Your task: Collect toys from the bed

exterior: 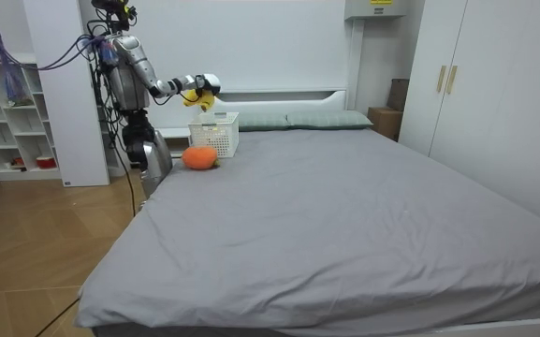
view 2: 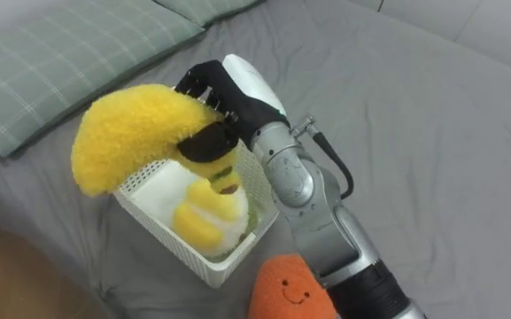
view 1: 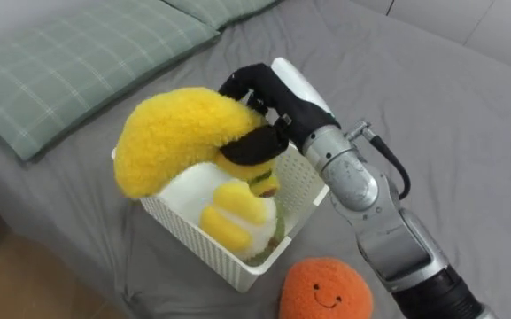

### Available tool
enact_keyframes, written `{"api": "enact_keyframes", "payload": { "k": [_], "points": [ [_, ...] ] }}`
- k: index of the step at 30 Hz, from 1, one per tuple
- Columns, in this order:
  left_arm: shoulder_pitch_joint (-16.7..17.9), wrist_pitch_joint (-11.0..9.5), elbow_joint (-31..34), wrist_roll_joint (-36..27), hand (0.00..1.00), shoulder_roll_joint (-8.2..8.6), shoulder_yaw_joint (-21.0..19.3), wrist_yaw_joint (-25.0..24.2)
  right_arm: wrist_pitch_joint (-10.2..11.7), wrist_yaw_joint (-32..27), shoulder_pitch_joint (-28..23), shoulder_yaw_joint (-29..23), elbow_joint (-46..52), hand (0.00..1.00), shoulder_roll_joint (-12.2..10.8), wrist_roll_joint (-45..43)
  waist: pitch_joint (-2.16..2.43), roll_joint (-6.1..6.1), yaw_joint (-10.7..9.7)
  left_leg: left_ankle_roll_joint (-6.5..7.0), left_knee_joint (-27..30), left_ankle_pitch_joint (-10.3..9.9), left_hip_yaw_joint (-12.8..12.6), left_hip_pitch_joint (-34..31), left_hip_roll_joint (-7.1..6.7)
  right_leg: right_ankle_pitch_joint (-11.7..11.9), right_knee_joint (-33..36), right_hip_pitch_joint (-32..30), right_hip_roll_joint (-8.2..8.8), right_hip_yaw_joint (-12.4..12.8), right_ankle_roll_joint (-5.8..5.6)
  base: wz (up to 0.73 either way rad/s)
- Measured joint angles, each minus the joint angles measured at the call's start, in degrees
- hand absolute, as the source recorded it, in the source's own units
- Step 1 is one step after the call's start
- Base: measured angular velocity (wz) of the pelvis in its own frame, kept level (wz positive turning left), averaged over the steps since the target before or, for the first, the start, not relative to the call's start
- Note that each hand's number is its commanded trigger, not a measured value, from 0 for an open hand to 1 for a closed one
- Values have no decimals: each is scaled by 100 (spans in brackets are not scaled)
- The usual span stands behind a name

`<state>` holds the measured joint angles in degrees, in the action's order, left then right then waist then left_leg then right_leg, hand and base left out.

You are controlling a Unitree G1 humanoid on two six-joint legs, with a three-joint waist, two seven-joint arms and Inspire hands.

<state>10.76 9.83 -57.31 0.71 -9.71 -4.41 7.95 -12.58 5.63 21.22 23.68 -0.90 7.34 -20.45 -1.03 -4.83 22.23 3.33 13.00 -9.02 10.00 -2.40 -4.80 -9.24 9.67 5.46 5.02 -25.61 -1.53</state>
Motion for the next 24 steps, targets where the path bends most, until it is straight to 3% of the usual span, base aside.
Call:
{"api": "enact_keyframes", "payload": {
  "k": [24],
  "points": [
    [-131,-26,343,7,0,36,11,46,2,-47,-1,3,-104,0,83,267,18,-28,-57,3,-33,5,-72,11,14,0,1,-57,-9,137,1,-1]
  ]
}}
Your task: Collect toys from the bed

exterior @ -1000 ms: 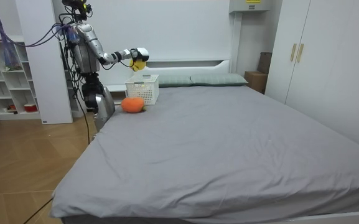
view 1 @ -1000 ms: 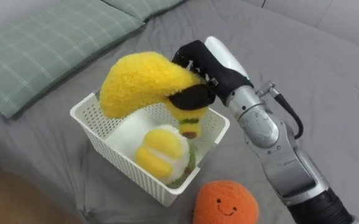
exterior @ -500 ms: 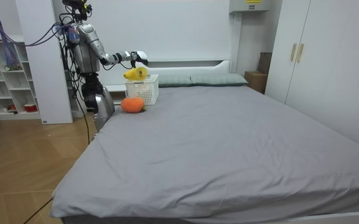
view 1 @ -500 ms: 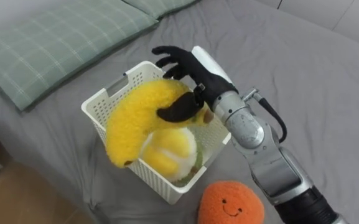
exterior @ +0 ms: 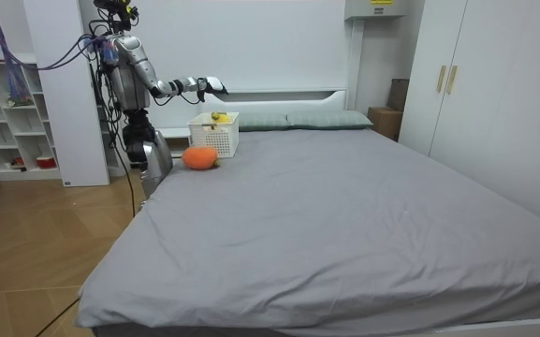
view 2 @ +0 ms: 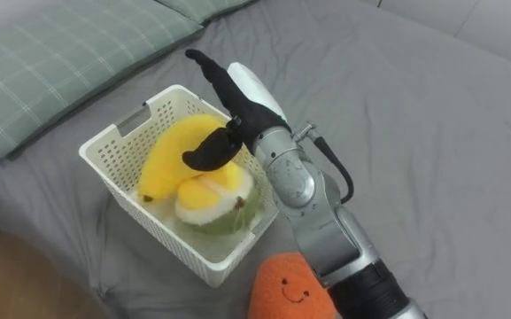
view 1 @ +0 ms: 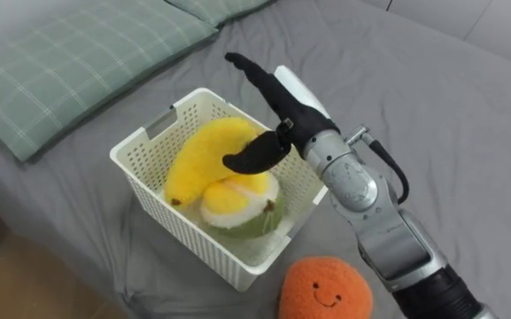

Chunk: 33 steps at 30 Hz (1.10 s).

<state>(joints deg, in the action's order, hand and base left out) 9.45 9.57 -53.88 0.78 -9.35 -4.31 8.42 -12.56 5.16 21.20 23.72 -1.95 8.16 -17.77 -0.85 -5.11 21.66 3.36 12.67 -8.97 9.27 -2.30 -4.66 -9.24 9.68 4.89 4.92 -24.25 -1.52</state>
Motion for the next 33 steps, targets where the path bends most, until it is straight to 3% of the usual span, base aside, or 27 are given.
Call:
{"api": "enact_keyframes", "payload": {
  "k": [11,18,26,31,33],
  "points": [
    [18,13,0,129,0,-4,-12,2,-5,-8,-4,3,-233,0,119,-42,20,-59,1,4,-8,3,-53,-1,10,0,-1,-19,-3,43,0,-2],
    [7,12,-2,223,0,-10,-10,14,0,-84,-3,-6,-431,0,170,24,11,-145,-77,5,-7,3,-58,3,10,0,-3,-13,-2,51,0,-1],
    [-45,1,-97,107,0,63,-198,19,1,-103,-3,-214,-423,0,290,47,-12,-122,-129,11,-6,-2,-112,2,17,3,-2,-32,2,67,0,-1],
    [7,0,-358,64,0,98,-267,20,56,-265,-12,-616,-398,0,325,235,-37,-74,-305,20,-28,1,-167,68,28,5,-6,-18,2,138,-4,-4],
    [77,-4,-363,66,0,98,-266,19,200,-367,-98,-845,-383,0,369,430,-19,-28,-457,24,-31,-2,-210,63,38,6,2,-32,2,167,-3,-8]
  ]
}}
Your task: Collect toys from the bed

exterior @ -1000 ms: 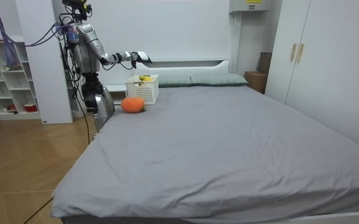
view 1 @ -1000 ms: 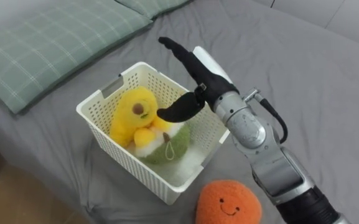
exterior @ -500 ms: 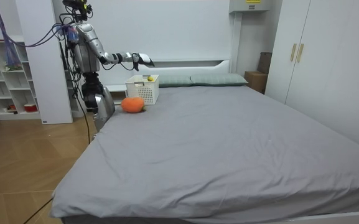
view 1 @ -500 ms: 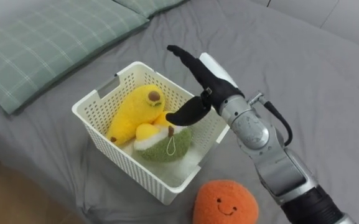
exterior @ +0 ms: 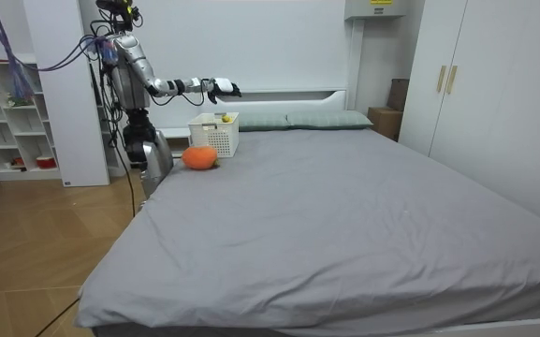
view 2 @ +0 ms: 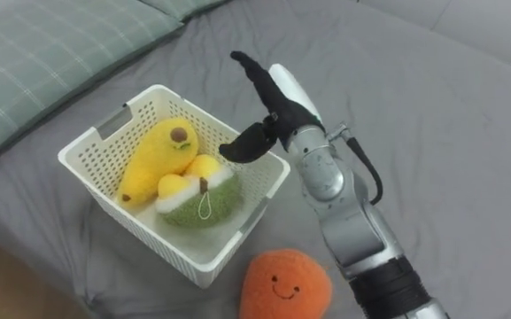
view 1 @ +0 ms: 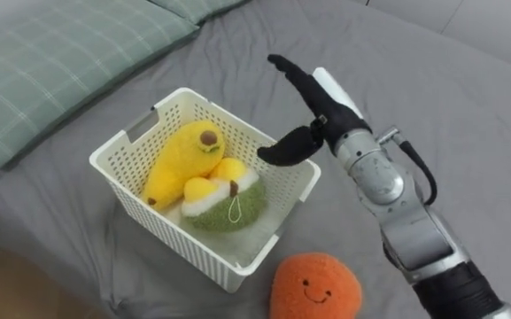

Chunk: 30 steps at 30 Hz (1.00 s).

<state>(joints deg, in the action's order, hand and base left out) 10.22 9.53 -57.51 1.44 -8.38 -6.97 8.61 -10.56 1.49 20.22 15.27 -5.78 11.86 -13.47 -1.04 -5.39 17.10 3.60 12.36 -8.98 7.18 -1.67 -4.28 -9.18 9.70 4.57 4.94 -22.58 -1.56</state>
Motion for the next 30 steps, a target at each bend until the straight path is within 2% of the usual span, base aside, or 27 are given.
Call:
{"api": "enact_keyframes", "payload": {
  "k": [1,3,4,5,8,13,18,21,25,27,30],
  "points": [
    [15,-2,-1,1,0,0,-4,-1,45,-18,-53,-69,2,0,-1,73,18,-2,-31,2,-5,-2,-28,9,7,0,1,-1,-2,22,0,-16],
    [79,-18,-37,-97,0,-2,-36,-2,147,-121,-319,-279,-5,0,22,574,63,72,-110,9,-70,-5,-165,101,39,12,6,6,-9,126,1,-27],
    [78,-28,-66,-171,0,-1,-44,-2,175,-144,-381,-302,-36,0,47,703,64,89,-117,10,-85,-5,-210,138,50,14,7,19,-14,173,3,-30],
    [75,-69,-196,-312,0,2,-68,-3,182,-162,-543,-311,-57,0,109,854,85,135,-171,11,-126,-5,-256,176,56,16,6,36,-18,229,4,-24],
    [112,-124,-270,-420,0,18,-220,-2,188,-164,-1048,-330,-63,0,210,958,109,180,-402,14,-200,-3,-344,249,76,16,5,53,-28,322,4,-17],
    [178,-242,-272,-540,0,35,-369,7,187,-78,-1657,-365,-405,0,320,951,97,196,-613,23,-273,-16,-547,331,123,32,9,22,-63,530,12,-21],
    [155,-258,-155,-798,0,71,-240,147,176,177,-1733,-282,-915,0,298,1006,105,178,-715,19,-274,-38,-626,341,148,42,7,5,-84,582,18,-7],
    [148,-258,-139,-872,0,73,-187,197,65,403,-1744,-245,-1013,0,294,990,95,158,-727,13,-273,-44,-622,341,153,42,1,5,-97,611,19,0],
    [103,-257,-104,-944,0,67,-67,189,65,635,-1742,-88,-1443,0,288,841,91,112,-723,16,-271,-55,-620,352,153,42,-1,20,-98,609,19,0],
    [149,-254,-112,-1091,0,78,-67,177,14,794,-1774,-60,-1953,0,132,586,76,115,-705,23,-261,-74,-619,379,153,42,-5,51,-95,571,17,0],
    [202,-245,-104,-1093,0,94,-63,173,-89,928,-1977,-34,-2031,0,32,326,65,134,-703,29,-197,-114,-614,328,152,43,-4,39,-87,528,14,0]
  ]
}}
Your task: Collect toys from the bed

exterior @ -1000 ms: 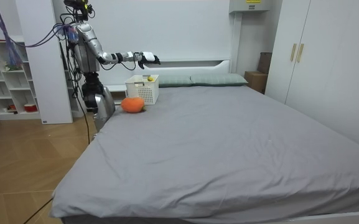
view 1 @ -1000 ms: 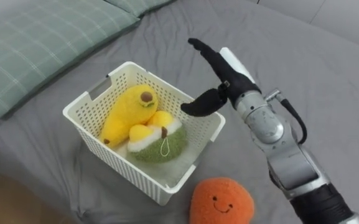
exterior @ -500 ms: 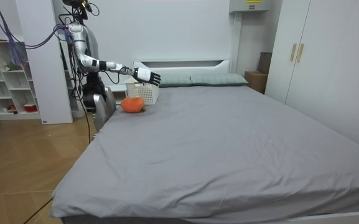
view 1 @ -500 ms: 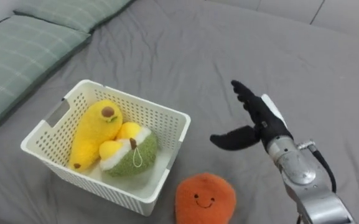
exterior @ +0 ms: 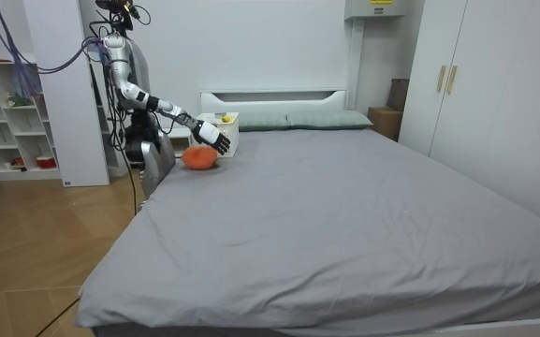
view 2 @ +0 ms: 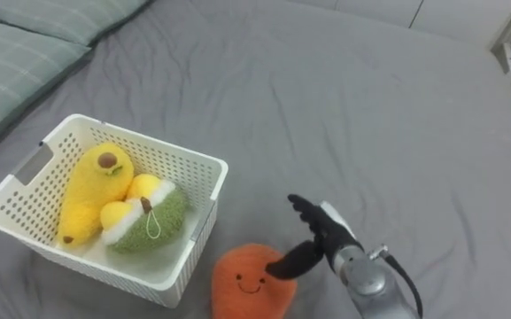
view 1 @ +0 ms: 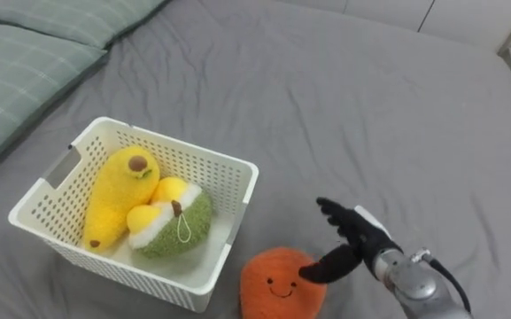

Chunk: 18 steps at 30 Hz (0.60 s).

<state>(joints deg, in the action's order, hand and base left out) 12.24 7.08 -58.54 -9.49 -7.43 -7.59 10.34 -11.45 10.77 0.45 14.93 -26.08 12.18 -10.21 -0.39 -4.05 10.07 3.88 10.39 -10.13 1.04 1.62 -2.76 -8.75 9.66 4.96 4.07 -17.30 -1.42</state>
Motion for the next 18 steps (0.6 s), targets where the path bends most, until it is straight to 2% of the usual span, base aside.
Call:
{"api": "enact_keyframes", "payload": {
  "k": [2,6,12,13,14,15,16,17,18],
  "points": [
    [16,5,2,8,0,-1,4,3,-34,69,-7,56,-25,0,-36,-118,-11,27,2,-2,40,-22,20,-12,-1,0,2,2,-3,-4,0,0],
    [26,3,12,14,0,-3,5,24,-39,179,1,179,-50,0,-124,-163,2,50,72,-5,42,-18,62,-13,-4,0,-2,18,-3,-54,-1,5],
    [83,3,6,23,0,-4,4,45,-39,320,16,210,-282,0,-312,-486,-5,58,138,-4,51,-18,81,-51,-8,-1,-10,4,3,-117,-1,1],
    [83,3,6,23,0,-4,3,46,-39,319,17,209,-281,9,-317,-521,-5,59,140,-4,52,-18,81,-50,-8,-1,-10,4,3,-119,-1,0],
    [105,3,-3,23,0,-4,2,50,-39,317,21,210,-282,53,-317,-581,-6,59,149,-4,53,-18,83,-50,-8,-1,-12,5,3,-122,-1,0],
    [114,3,-6,20,0,-4,6,60,-39,315,29,216,-287,65,-317,-614,-7,59,154,-4,58,-18,84,-52,-8,-1,-11,6,2,-124,-1,0],
    [131,3,-7,16,0,-3,12,69,-39,313,35,227,-288,87,-315,-621,-7,58,160,-5,61,-18,84,-55,-8,-1,-12,5,2,-125,-1,0],
    [128,4,-7,16,0,-2,46,82,-39,311,49,250,-295,100,-315,-627,-10,62,167,-5,74,-19,85,-62,-8,0,-13,2,2,-124,-1,0],
    [126,4,1,18,0,-1,118,111,-38,300,73,267,-343,100,-316,-624,-14,70,155,-3,89,-22,91,-68,-10,0,-13,6,2,-127,-1,0]
  ]
}}
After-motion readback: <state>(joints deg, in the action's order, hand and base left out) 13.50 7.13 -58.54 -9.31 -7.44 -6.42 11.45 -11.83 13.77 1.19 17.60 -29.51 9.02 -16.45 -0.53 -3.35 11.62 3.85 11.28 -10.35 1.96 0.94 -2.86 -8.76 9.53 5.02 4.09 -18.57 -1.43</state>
